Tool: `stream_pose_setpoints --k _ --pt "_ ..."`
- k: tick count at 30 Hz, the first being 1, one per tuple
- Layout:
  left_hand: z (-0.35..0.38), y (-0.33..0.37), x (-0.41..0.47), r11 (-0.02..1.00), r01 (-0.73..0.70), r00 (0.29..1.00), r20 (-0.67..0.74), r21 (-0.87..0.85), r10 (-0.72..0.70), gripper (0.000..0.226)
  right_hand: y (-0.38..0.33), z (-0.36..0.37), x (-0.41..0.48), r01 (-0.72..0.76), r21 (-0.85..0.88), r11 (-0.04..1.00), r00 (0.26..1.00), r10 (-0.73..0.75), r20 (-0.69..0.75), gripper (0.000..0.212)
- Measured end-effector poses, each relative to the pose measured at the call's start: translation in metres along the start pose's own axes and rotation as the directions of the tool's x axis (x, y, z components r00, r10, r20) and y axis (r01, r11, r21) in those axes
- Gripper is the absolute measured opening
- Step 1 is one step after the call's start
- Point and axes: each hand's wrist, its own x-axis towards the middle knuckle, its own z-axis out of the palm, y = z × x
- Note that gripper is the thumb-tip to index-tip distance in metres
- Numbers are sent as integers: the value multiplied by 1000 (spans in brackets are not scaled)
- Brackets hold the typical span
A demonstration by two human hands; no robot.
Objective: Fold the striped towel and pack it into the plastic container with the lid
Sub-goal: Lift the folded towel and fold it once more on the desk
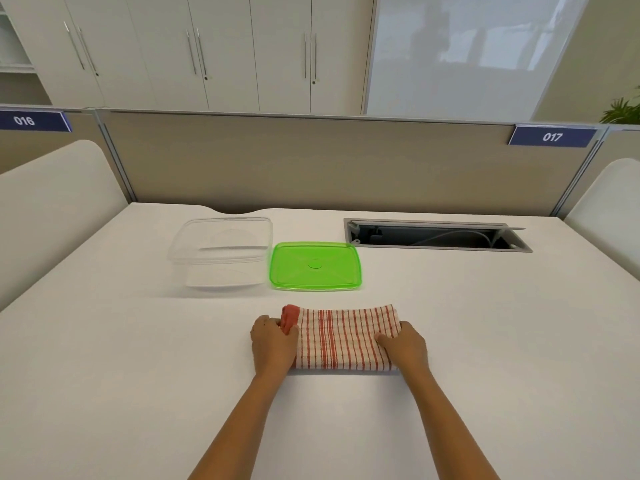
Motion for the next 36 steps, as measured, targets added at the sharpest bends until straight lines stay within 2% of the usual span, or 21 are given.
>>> stream_pose_setpoints --k 2,5,9,11,14,18,21,25,29,32,34,36 --pt "-2 4 4 989 39 998 55 -143 -32 33 0 -4 3 -51 194 980 997 40 59 39" --pt "-8 5 6 962 102 988 138 -254 -68 30 0 -10 5 -98 408 908 991 53 120 41" --pt "-13 3 14 939 161 970 222 -303 -95 25 -6 -17 5 -73 511 856 985 -19 173 39" --pt "-19 6 19 861 277 939 311 -427 -149 22 -11 -22 6 -57 558 828 975 -73 209 37" --pt "-36 9 27 682 473 847 501 -558 -177 20 -17 -30 7 -27 608 794 963 -143 230 39" --pt "-55 3 34 588 629 686 718 -508 -114 22 -30 -41 5 35 640 768 935 -251 250 40" --pt "-55 -3 32 533 695 607 791 -483 -75 34 -45 -52 2 111 657 746 905 -349 244 38" --pt "-43 -5 19 407 782 504 863 -473 35 42 -73 -70 -8 199 683 703 835 -487 258 39" --pt "-30 2 3 347 835 408 903 -428 132 60 -93 -81 -12 247 720 648 795 -561 232 40" --pt "-21 8 -7 275 846 408 887 -457 218 67 -99 -84 -11 257 747 613 789 -579 203 37" --pt "-18 13 -10 226 833 449 855 -506 260 58 -98 -86 -10 260 752 606 794 -578 190 37" --pt "-21 17 -7 137 810 520 806 -570 283 53 -95 -88 -9 264 744 613 807 -564 178 36"
